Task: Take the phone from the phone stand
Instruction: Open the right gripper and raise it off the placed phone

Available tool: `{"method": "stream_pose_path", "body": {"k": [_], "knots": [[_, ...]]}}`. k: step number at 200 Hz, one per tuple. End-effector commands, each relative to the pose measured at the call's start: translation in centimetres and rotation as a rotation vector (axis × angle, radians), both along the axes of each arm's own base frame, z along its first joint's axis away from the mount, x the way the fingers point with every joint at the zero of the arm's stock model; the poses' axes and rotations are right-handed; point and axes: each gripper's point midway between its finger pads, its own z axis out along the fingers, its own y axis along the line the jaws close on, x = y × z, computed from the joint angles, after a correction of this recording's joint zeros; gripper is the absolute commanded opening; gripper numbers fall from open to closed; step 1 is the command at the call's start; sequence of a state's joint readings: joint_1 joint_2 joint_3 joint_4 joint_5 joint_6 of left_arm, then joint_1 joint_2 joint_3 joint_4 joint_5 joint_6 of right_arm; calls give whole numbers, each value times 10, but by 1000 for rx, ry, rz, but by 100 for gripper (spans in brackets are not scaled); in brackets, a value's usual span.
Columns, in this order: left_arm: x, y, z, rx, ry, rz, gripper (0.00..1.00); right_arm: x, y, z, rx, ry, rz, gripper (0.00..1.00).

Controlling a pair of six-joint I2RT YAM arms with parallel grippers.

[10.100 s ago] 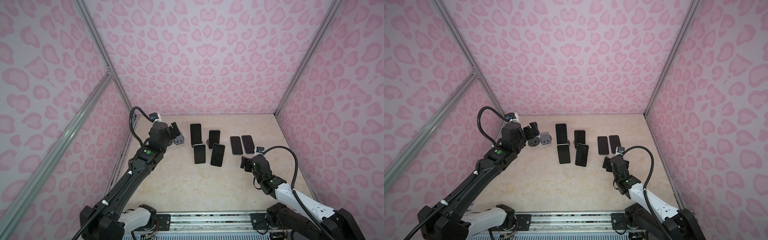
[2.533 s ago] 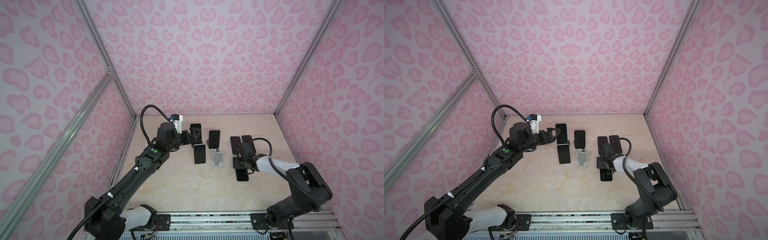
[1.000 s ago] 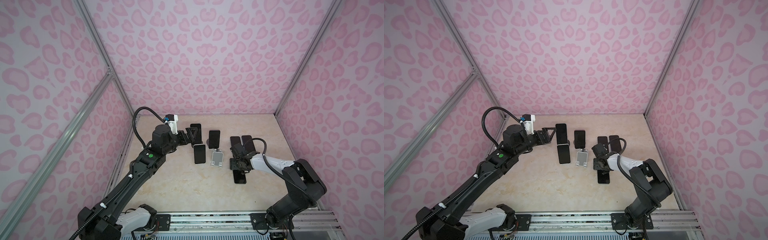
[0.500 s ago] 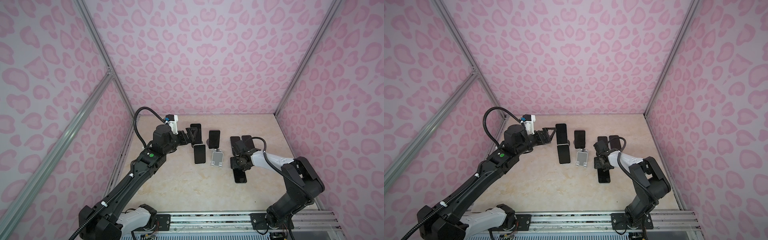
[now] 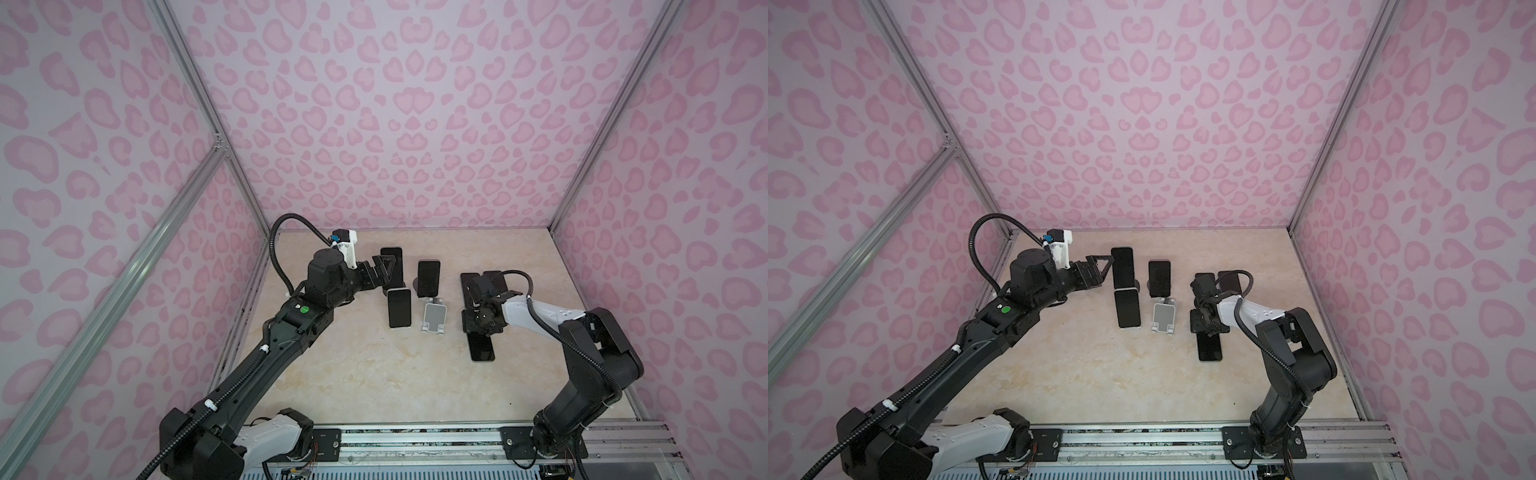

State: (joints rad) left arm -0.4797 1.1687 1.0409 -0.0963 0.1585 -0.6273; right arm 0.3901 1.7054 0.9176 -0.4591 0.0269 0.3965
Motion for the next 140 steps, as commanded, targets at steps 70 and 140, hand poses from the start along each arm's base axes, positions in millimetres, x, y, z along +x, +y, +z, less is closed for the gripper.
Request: {"method": "stream_pose_path", "body": {"k": [70,140], "knots": [[1,0,11,-4,-32,2,99,-16,-23,52,-79,-76,-35,86],[7,36,8,70,-30,189,98,-17,4,144,-18,-336,3,87]]}}
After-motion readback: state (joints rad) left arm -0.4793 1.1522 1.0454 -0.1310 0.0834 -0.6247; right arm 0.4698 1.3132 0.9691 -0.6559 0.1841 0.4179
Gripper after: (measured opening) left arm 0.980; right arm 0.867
